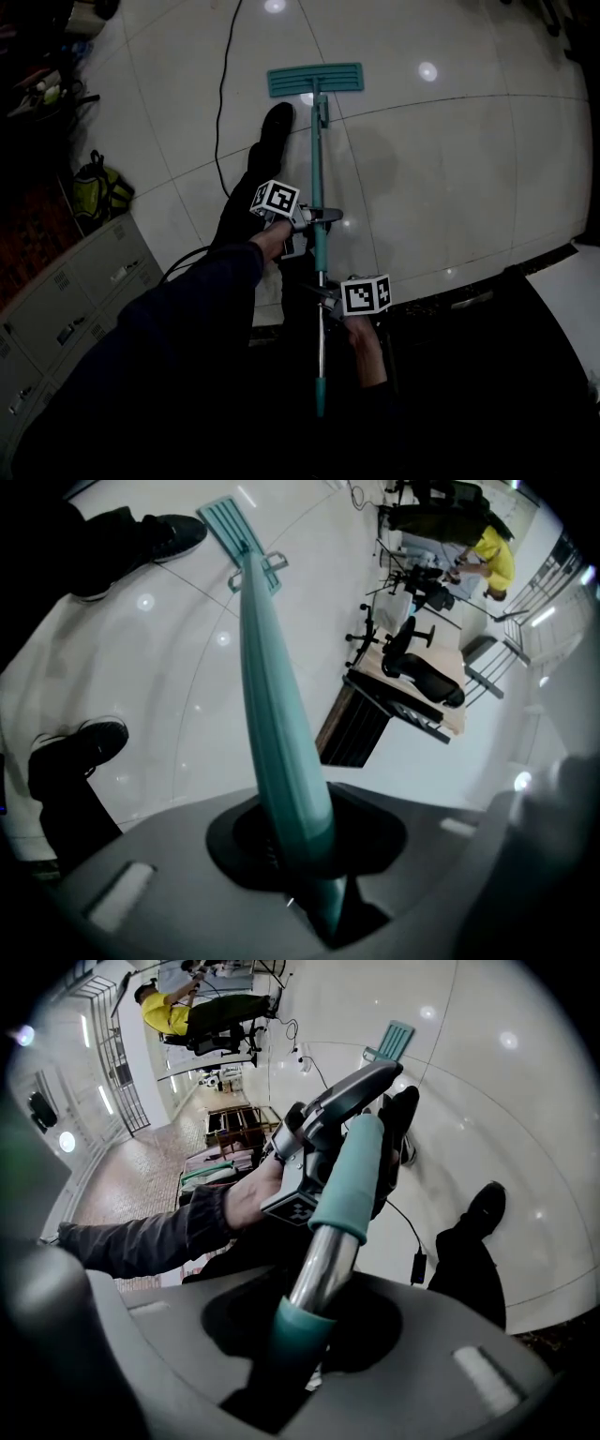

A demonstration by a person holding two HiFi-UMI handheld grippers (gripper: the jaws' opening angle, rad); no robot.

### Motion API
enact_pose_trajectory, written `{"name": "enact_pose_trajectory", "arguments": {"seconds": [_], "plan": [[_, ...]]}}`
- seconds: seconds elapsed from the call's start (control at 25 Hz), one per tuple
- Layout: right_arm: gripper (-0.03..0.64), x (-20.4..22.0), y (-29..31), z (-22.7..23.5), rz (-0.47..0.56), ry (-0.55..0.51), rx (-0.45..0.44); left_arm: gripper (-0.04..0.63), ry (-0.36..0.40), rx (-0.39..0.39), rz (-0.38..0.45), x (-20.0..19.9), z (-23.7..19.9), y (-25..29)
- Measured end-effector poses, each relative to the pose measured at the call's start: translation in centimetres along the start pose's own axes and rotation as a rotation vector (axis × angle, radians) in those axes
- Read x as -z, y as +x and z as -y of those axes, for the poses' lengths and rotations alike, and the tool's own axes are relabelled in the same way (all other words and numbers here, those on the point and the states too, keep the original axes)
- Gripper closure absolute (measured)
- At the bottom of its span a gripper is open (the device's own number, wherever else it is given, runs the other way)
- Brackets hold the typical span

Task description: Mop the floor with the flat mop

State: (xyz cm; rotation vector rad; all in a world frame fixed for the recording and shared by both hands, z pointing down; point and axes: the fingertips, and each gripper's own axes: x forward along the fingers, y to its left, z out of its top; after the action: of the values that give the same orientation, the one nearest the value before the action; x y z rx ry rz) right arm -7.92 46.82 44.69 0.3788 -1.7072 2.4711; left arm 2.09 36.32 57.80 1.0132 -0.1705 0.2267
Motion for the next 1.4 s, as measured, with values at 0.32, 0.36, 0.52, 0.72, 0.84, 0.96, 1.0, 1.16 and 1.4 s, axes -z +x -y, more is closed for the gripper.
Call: {"name": "enact_pose_trajectory", "arguments": {"seconds": [0.32, 0.36, 0.52, 0.72, 0.84, 0.96, 1.0, 1.16, 1.4], "plan": [[0.512, -8.4, 1.7, -4.2, 0.041, 0.014, -0.031, 0.479, 0.0, 0.013, 0.021, -7.8, 4.7, -2.2], [0.512, -9.9, 2.0, -4.8, 0.046, 0.014, -0.032, 0.479, 0.001, 0.014, 0.018, -9.1, 5.5, -2.6], [0.512, -17.6, 3.4, -7.7, 0.055, 0.019, -0.031, 0.48, 0.004, 0.017, 0.001, -16.3, 9.2, -4.1], [0.512, -23.4, 4.1, -9.5, 0.089, -0.001, -0.033, 0.48, 0.038, 0.024, -0.03, -21.5, 12.4, -4.6], [0.512, -29.2, 4.7, -11.1, 0.089, -0.017, -0.027, 0.479, 0.05, 0.04, -0.016, -27.1, 15.3, -5.3], [0.512, -34.4, 5.2, -12.3, 0.083, -0.031, -0.012, 0.479, 0.058, 0.057, 0.013, -32.2, 17.7, -5.8], [0.512, -35.6, 5.3, -12.5, 0.083, -0.038, -0.006, 0.478, 0.063, 0.061, 0.02, -33.5, 18.2, -5.9], [0.514, -40.2, 6.1, -13.2, 0.089, -0.058, 0.006, 0.476, 0.089, 0.082, 0.049, -38.0, 20.2, -6.5], [0.52, -43.1, 7.2, -13.9, 0.099, -0.056, 0.011, 0.474, 0.116, 0.078, 0.089, -41.2, 21.3, -7.5]]}}
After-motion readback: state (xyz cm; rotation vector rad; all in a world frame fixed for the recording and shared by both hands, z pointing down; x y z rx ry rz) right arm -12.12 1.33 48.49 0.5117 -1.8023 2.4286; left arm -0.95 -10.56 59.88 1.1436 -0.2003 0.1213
